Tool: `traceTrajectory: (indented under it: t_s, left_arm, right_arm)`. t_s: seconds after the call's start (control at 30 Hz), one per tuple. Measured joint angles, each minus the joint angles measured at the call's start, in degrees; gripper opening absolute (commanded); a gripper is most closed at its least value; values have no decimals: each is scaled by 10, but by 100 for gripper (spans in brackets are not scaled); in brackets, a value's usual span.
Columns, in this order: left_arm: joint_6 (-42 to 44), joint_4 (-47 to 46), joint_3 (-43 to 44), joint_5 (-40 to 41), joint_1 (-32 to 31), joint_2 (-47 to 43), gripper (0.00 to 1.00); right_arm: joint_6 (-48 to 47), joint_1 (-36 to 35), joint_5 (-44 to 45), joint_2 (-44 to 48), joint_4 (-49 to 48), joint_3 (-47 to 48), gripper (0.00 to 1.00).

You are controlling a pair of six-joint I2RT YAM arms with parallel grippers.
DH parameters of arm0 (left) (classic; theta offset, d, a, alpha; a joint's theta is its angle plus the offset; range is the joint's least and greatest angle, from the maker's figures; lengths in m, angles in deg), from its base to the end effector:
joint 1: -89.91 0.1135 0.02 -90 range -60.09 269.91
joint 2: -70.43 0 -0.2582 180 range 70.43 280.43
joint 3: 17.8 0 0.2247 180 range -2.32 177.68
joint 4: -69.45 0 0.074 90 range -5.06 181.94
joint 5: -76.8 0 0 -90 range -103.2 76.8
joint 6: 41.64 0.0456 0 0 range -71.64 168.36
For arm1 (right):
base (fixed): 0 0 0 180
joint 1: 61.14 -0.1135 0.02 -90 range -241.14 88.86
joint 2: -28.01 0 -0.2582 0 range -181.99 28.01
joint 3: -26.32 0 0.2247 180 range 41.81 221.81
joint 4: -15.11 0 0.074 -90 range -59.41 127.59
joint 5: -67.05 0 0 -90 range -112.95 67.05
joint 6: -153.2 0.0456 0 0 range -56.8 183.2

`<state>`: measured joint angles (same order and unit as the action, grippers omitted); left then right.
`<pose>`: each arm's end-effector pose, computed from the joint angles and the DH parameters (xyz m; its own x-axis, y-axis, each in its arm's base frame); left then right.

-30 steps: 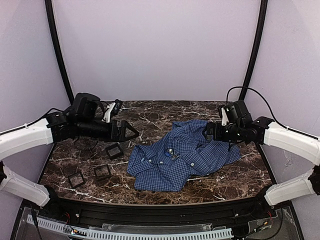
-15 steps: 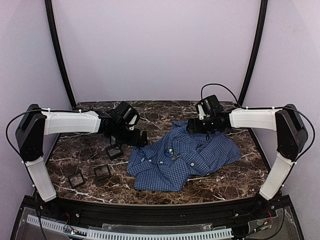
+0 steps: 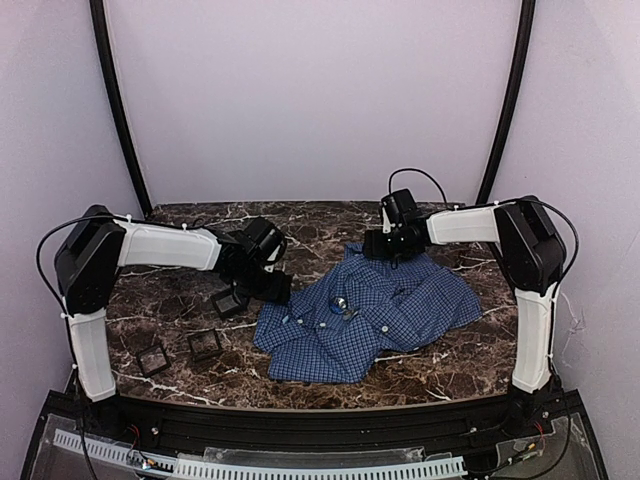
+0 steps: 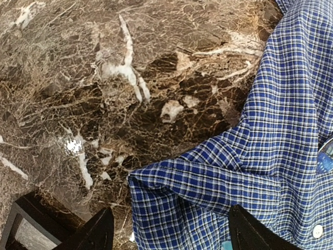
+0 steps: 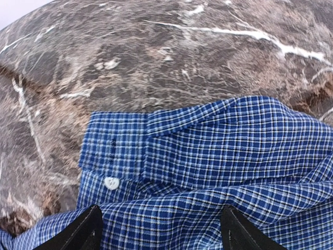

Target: Remove the brooch from the garment

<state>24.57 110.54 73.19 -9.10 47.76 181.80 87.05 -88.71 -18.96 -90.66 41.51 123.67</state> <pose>0.2852 -0.2538 0.1707 -0.8558 0.2319 -0.4624 0.3266 0.9355 -0.1352 0.3858 0.1979 0.1699 -0.7698 0.0531 -0.6361 -0.1191 0.9671 0.2249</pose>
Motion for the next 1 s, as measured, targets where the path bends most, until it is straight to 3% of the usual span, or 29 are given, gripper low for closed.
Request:
traceTrajectory:
  t_s: [0.13,0.23,0.4,0.5,0.67,0.8,1.0]
  left_arm:
    - [-1,-5,1,0,0,8,71]
    - [-4,-12,1,-2,0,11,57]
    - [-6,-31,1,-4,3,20,32]
    - [-11,-39,1,-4,6,26,19]
    - [-23,-52,-3,-7,13,34,3]
    - [-34,-68,-9,-18,23,32,1]
    - [-38,-153,-78,-53,37,-31,1]
  right_arm:
    - [12,0,9,-31,1,21,63]
    - [18,2,8,-52,0,33,53]
    - [31,3,-2,-58,-10,37,15]
    - [43,6,-12,-58,-17,36,0]
    - [48,9,-17,-40,-29,18,0]
    - [52,10,-19,26,-41,-28,0]
    - [45,8,-26,200,-99,-119,0]
